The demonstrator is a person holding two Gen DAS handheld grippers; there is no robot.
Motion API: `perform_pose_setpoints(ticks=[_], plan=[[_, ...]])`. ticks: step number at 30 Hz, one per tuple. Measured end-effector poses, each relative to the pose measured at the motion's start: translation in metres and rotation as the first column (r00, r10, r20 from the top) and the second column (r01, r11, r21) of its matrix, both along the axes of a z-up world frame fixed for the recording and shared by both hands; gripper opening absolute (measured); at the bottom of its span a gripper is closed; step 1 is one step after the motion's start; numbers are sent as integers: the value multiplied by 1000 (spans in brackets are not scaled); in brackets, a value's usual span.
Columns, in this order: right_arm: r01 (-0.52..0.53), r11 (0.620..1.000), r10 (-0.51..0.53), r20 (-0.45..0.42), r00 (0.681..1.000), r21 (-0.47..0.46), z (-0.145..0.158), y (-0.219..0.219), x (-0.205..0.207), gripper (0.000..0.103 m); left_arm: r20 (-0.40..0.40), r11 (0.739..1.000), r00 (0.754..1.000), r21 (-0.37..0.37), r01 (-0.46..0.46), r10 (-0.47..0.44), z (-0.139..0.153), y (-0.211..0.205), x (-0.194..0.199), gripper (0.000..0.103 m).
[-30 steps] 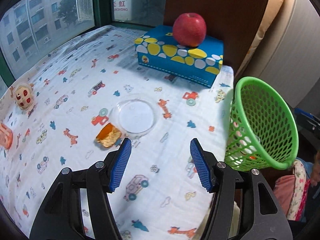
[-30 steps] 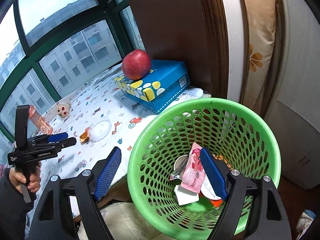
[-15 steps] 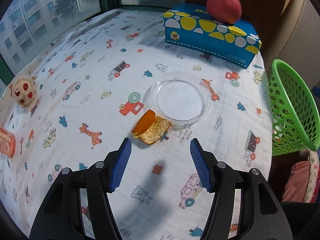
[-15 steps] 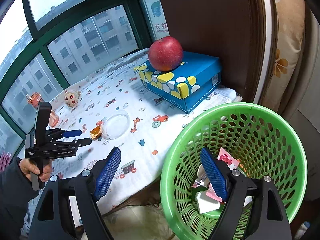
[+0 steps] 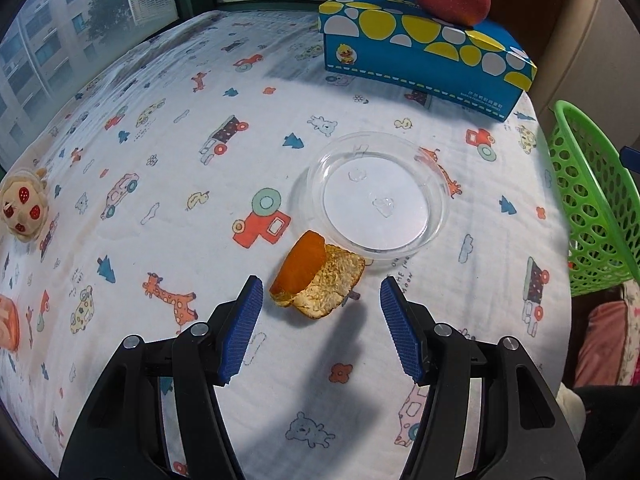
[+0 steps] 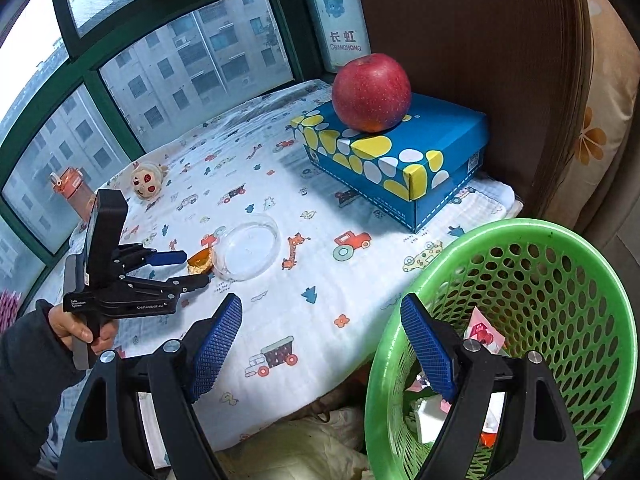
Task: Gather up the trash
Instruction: 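Move the left tool back over the bed and close on the orange bread piece, then lift the bread piece with the left tool while the right tool grasps the clear round lid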
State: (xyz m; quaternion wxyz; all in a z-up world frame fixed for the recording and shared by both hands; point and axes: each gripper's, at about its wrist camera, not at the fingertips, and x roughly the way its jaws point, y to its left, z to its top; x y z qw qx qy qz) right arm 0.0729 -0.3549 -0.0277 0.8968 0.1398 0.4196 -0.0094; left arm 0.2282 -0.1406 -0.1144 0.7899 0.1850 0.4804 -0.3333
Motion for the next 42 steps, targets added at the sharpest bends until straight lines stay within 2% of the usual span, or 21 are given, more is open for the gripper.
perform_pose_setpoints(ticks=[10,17,21,28,30,35,42], plan=[[-15,1000,15,-16,1000,-1,-4,8,13,79,11,1000,1000,-20,-1,1,-6,1,2,48],[-34,999,34,-19,999,-2,-7,17,22,79,1,998,999,-44,-50,50,-1,11,2,34],[-61,998,61,-19,998,-6,-9,27,32,79,-8,994,996,-56,-93,93,4,23,2,31],[-129,992,129,-44,991,-11,-23,52,60,79,-17,982,987,-104,-159,158,19,51,-4,29],[-155,988,155,-53,987,-6,-28,61,69,84,-20,979,985,-114,-172,171,22,59,-7,29],[-200,979,196,-67,978,-43,-40,81,91,90,-17,971,979,-130,-202,202,29,75,-11,29],[-232,969,221,-127,967,-85,-63,96,126,92,-27,956,969,-159,-246,245,34,95,-10,29]])
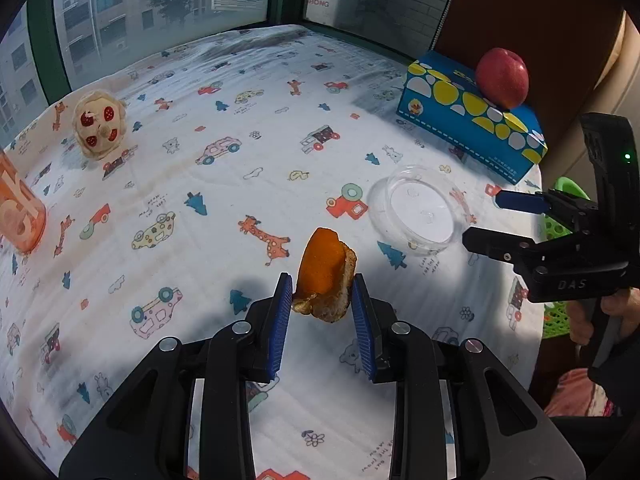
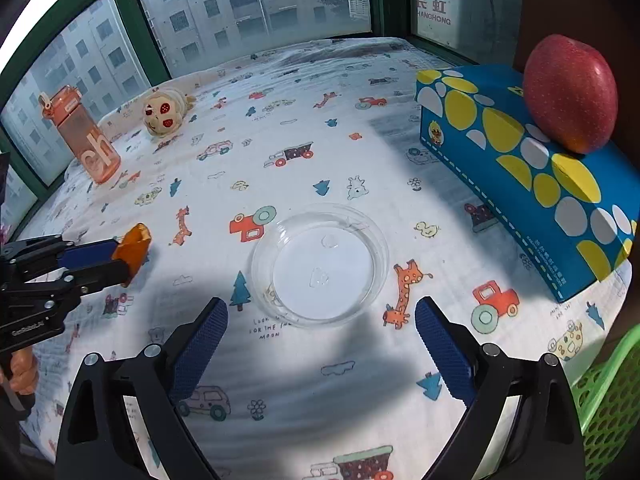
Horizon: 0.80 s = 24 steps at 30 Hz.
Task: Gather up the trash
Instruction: 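Lift the bread piece with the left tool while the right tool grasps the clear round lid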
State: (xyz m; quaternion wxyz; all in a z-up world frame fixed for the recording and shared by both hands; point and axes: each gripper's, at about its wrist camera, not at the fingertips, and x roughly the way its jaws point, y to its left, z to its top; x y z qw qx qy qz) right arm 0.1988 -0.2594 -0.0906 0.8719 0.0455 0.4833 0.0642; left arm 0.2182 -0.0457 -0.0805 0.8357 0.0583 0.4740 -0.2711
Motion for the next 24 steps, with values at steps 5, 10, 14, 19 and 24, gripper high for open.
perform_pose_setpoints(ticks=[5,10,14,19,24], plan=[[-29,999,28,-35,999,-37,-16,8,15,93,-10,1000,1000,-8,-18,18,-3,7,2,29],[-31,998,28,-56,998,-53,-28,9,27,93,-23,999,999,-18,-27,27,-7,13,3,29],[-38,997,34,-66,997,-66,-35,12,32,93,-32,999,999,-27,-32,31,-9,15,4,29],[-40,998,36,-66,997,-56,-38,15,37,93,-40,999,999,-27,-37,36,-13,16,4,29],[-29,999,27,-57,998,-44,-35,14,35,88,-49,999,998,-31,-44,42,-13,17,3,29]])
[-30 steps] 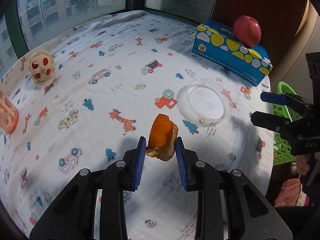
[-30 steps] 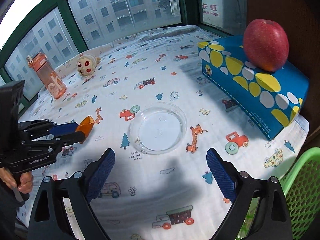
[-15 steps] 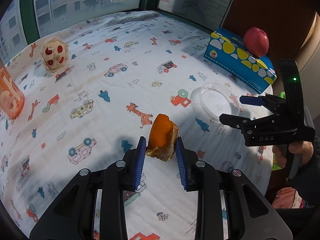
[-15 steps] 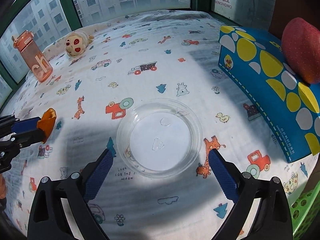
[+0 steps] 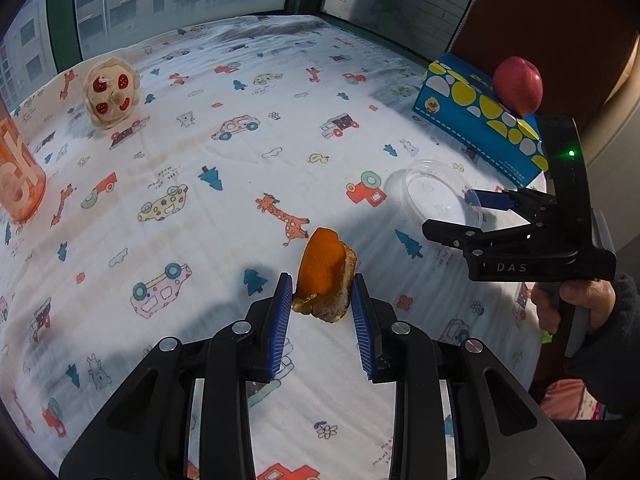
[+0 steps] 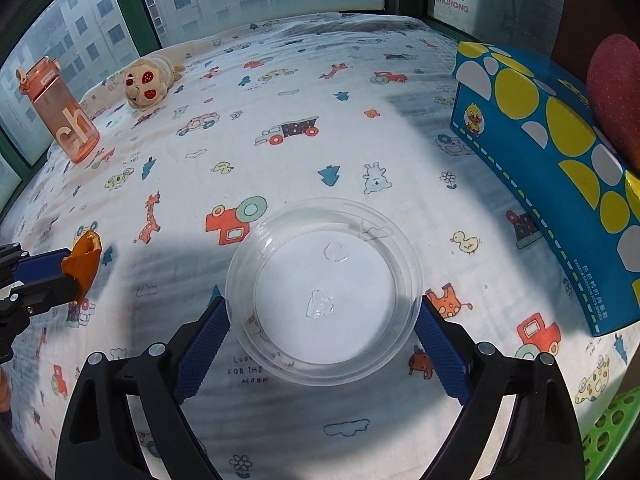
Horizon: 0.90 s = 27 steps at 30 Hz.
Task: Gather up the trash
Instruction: 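Lift the bread piece with the left tool while the right tool grasps the clear round lid, then carry the lid and bread piece over the basket and open both tools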
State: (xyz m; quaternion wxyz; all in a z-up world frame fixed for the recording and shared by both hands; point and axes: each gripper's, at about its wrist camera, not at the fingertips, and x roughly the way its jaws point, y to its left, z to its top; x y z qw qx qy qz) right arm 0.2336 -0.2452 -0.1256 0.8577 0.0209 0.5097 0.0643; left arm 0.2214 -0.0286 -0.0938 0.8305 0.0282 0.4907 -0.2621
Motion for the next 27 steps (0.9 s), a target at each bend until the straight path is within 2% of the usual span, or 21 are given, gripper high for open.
perform_pose_setpoints(ticks=[7,14,27], plan=[[1,1000,-2,19,1000,19,16,-3,-19,88,5,1000,1000,-2,5,-5,6,-5,-7,29],[14,999,-17,57,998,47,43,-11,-56,88,21,1000,999,-9,29,-29,19,-19,-23,29],[113,990,-126,157,980,89,95,-63,-140,88,49,993,993,-37,112,-110,45,-68,-60,29]])
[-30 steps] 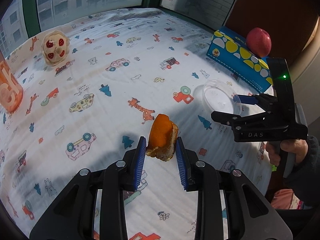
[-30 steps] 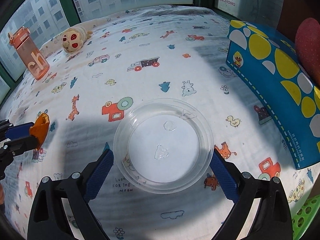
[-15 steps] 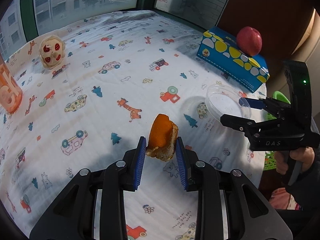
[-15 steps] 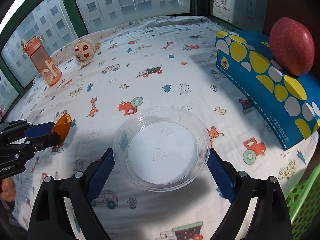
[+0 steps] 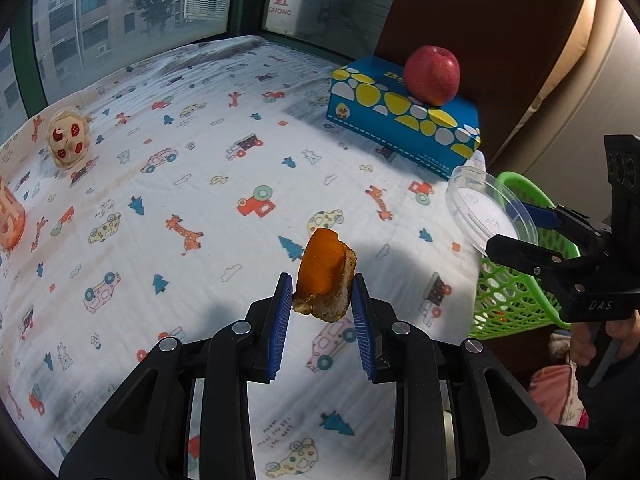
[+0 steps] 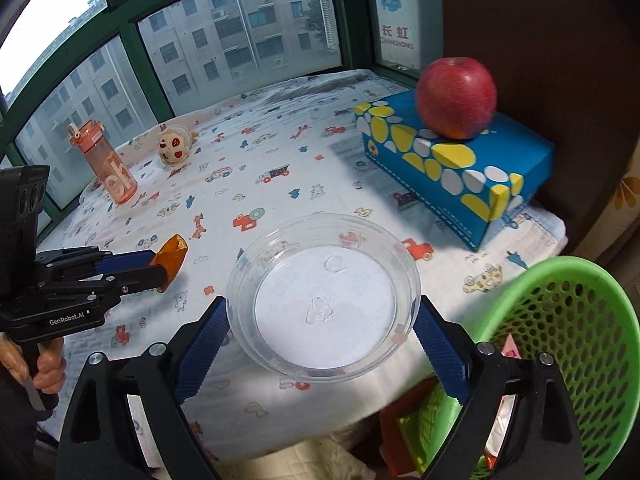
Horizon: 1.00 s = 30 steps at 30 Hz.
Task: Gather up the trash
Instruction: 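Carry the lid and bread piece over the basket and open both tools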
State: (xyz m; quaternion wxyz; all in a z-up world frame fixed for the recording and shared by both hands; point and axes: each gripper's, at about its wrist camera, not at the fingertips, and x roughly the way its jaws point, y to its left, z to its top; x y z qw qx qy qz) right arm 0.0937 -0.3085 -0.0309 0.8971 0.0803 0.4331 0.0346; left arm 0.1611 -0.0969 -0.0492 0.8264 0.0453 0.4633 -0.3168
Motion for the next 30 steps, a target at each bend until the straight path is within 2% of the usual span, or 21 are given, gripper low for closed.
perform_pose_setpoints(ticks=[9,18,30], plan=[[168,986,-168,6,986,-11,4,-73,-59,88,25,997,997,-13,75,-74,18,-43,-23,29],[313,950,-313,-39,949,-22,-14,-135,-97,88,41,988,987,-21,153,-152,30,-86,-45,29],[392,920,-391,-63,918,-1,-25,-167,-126,91,41,967,967,-24,254,-253,39,-144,-66,29]])
